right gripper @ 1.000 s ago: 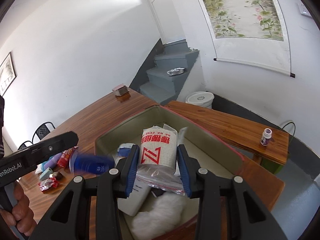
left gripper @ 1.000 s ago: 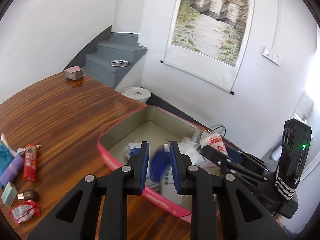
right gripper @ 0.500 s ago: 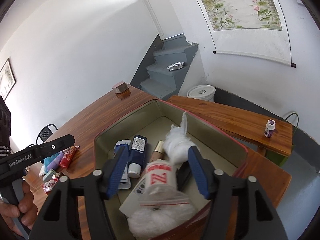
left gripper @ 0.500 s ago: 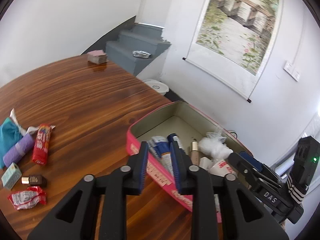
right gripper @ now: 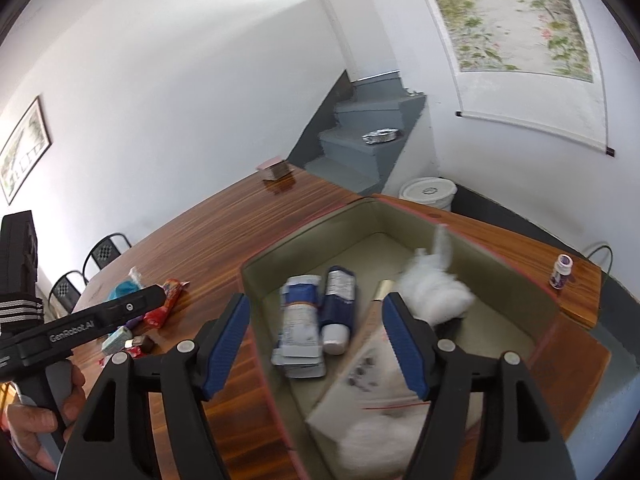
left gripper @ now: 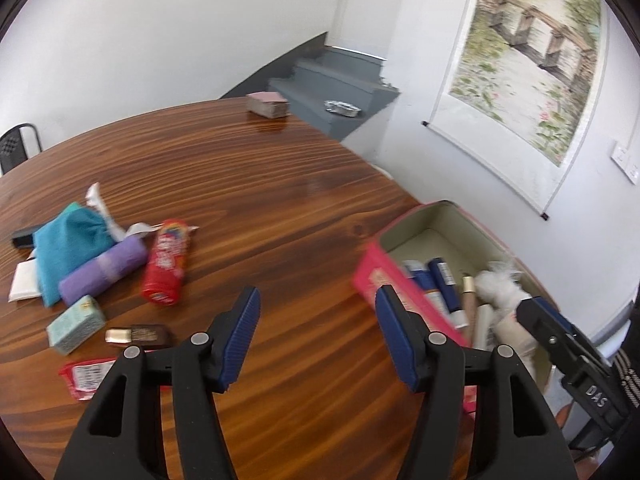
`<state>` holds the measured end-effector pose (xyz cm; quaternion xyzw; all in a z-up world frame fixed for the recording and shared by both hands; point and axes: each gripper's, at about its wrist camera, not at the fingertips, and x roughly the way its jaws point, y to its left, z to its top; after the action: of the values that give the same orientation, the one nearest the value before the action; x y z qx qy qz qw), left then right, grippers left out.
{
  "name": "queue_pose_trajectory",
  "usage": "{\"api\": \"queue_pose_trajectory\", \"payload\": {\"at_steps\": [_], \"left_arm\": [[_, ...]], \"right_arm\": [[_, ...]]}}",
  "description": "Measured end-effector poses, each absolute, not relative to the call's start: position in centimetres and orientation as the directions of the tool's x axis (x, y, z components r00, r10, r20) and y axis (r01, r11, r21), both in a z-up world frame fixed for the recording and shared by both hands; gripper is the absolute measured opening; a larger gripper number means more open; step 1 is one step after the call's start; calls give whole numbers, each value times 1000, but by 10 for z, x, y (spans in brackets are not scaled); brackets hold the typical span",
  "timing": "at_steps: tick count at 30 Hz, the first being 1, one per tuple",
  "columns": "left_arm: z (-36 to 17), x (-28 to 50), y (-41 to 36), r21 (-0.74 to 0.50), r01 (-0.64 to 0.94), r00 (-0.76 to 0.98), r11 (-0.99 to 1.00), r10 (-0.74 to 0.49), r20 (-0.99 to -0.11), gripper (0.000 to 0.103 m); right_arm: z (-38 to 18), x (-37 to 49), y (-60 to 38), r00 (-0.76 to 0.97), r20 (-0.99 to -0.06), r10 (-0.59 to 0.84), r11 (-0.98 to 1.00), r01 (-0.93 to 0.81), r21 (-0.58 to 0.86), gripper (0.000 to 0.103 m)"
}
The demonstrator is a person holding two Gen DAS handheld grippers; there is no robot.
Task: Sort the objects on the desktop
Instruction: 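Carry the blue tube and bandage roll to the pink box and release both, then return both grippers to the pile and lower them over the cosmetic boxes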
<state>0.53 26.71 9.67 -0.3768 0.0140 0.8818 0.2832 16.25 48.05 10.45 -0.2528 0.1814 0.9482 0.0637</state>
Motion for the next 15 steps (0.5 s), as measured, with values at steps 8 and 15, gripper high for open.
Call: {"api": "queue_pose_trajectory", "payload": {"at_steps": [8,15], "left_arm": [[80,-19,201,-152,-394,-608,-907,381,-697,64],[58,-45,136,-93,-303,-622,-948,271,-734,64]], "right_arm": [[102,143,438,-854,-517,-63,-945,-116,306,73],[100,121,393,-836,-530,-144,-956,-21,293,74]]}}
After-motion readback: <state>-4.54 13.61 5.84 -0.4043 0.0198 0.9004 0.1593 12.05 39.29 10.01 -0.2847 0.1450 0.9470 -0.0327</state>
